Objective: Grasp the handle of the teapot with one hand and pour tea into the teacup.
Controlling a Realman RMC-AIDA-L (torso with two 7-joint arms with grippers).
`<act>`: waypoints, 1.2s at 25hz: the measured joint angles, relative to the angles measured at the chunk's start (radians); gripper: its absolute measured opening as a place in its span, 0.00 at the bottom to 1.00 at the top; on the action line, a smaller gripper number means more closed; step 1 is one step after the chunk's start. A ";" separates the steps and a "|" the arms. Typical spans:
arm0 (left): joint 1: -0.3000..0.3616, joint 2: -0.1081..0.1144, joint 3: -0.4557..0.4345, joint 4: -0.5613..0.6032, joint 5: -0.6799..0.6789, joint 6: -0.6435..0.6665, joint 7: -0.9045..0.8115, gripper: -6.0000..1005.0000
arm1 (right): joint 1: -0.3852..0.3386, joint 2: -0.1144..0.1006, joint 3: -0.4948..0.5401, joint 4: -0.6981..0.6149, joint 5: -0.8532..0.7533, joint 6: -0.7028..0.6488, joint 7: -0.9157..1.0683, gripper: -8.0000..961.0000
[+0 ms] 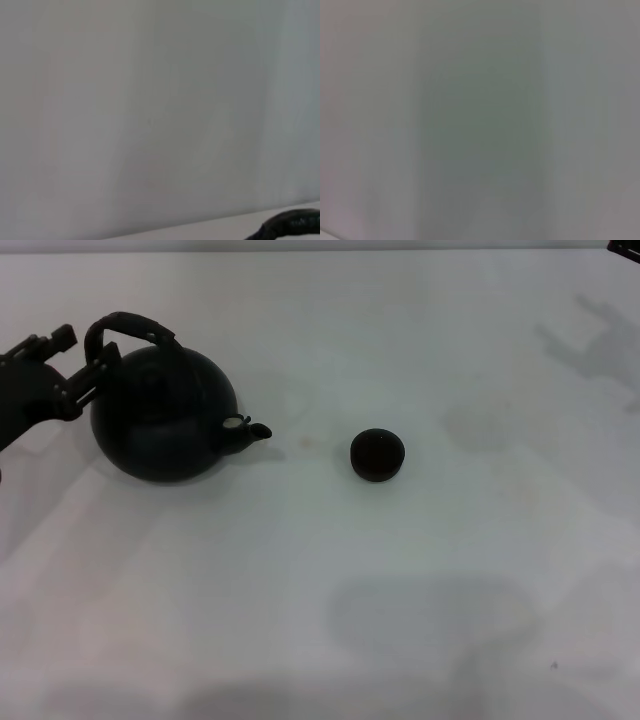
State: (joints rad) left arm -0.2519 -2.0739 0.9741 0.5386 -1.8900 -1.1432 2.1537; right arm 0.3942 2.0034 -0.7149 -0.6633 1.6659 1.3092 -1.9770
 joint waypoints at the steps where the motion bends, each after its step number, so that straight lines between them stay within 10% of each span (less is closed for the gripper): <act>1: 0.000 0.000 -0.001 0.002 -0.003 -0.001 0.000 0.54 | 0.000 0.000 0.000 0.000 0.000 0.000 0.000 0.91; 10: 0.018 0.002 -0.002 0.013 -0.009 -0.074 0.054 0.88 | -0.015 0.000 0.004 -0.002 0.008 0.007 -0.004 0.91; 30: 0.197 -0.003 -0.225 -0.095 -0.203 -0.363 0.219 0.88 | -0.080 -0.001 0.014 0.125 0.226 0.074 -0.148 0.91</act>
State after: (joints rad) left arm -0.0545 -2.0770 0.7496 0.4438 -2.0929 -1.5066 2.3724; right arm 0.3143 2.0028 -0.7010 -0.5379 1.8920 1.3830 -2.1245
